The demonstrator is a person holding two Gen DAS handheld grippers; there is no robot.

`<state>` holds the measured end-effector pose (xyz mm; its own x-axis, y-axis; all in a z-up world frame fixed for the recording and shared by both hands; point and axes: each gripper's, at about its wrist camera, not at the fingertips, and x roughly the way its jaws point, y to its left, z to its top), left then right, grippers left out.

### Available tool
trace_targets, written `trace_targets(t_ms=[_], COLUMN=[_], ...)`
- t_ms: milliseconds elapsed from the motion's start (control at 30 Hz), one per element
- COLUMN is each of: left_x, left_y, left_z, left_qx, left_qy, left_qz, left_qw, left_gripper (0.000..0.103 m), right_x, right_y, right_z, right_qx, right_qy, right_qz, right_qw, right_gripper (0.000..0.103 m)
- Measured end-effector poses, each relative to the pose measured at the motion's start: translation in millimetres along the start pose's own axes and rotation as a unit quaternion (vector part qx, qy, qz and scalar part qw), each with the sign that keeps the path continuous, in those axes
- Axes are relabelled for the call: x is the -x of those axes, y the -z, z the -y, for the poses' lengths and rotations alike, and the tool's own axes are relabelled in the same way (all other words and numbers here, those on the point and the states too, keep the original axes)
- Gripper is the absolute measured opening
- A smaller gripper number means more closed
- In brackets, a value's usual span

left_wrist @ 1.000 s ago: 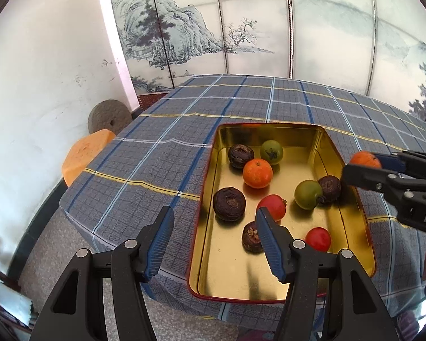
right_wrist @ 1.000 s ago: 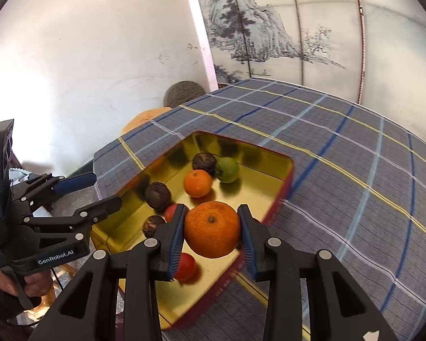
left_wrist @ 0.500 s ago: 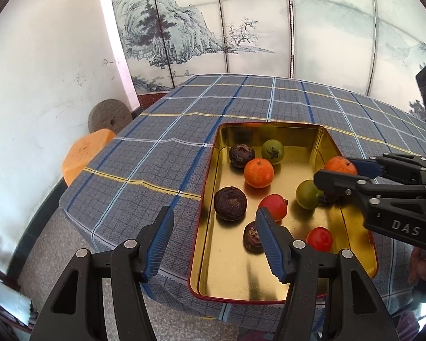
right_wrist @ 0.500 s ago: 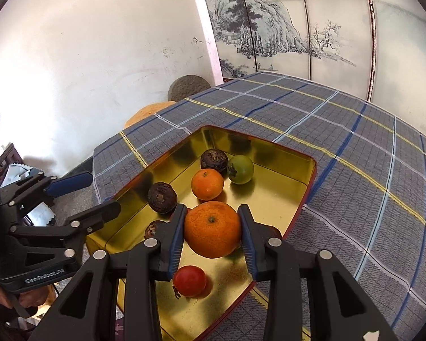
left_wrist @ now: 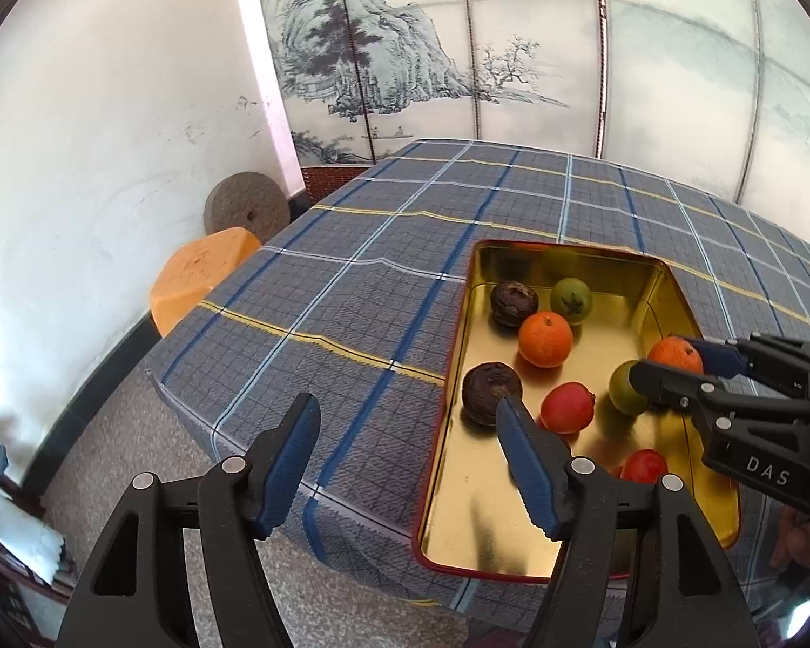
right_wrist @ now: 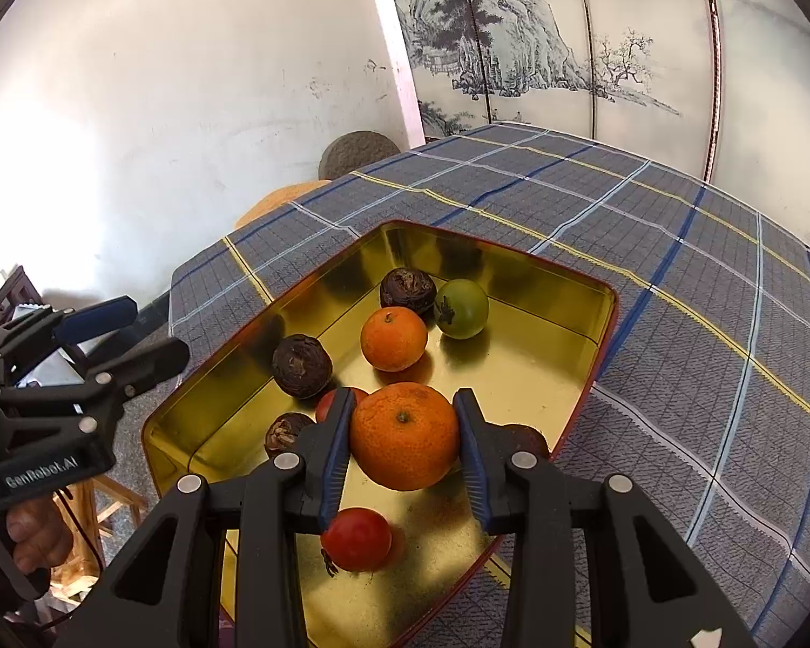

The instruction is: Organize fruits

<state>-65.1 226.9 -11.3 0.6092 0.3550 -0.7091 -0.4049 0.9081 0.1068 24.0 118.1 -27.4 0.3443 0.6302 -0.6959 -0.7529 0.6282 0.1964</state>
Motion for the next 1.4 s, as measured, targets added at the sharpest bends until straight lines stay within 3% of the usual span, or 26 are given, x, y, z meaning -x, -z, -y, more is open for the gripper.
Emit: trace_targets(t_ms=[500, 867, 1000, 1267, 1400], left_x=[12, 28, 42, 71, 85], left_y=[-2, -3, -5, -10, -10], left_z=[-5, -2, 0, 8, 16], left_qx=[0.003, -0.005, -0.011, -0.021, -0.030], left_qy=[-0.005, 0.005, 0.010, 0.038, 0.020], left_qz=[0.024, 0.048, 0.070, 0.105, 0.117], left_qw=[0.9997, 0.9988, 0.9975, 0.9935, 0.9924], left_gripper=[0.072, 0.079, 0.082, 0.090, 0.095], right_x=[-5, 14, 28, 66, 84], right_y=[-1, -6, -4, 5, 9], right_z=[-3, -8, -13, -14, -10], right_qx=[0.004, 0.010, 0.021, 0.026, 0.023], right_qy=[0.000, -0.006, -0.005, 0.008, 0.014], right_qz=[0.002, 0.033, 0.048, 0.081, 0.098], right_qw=[1.000, 0.999, 0.999, 0.996, 0.995], right_gripper=[0.037, 0.042, 0.055, 0.056, 0.063])
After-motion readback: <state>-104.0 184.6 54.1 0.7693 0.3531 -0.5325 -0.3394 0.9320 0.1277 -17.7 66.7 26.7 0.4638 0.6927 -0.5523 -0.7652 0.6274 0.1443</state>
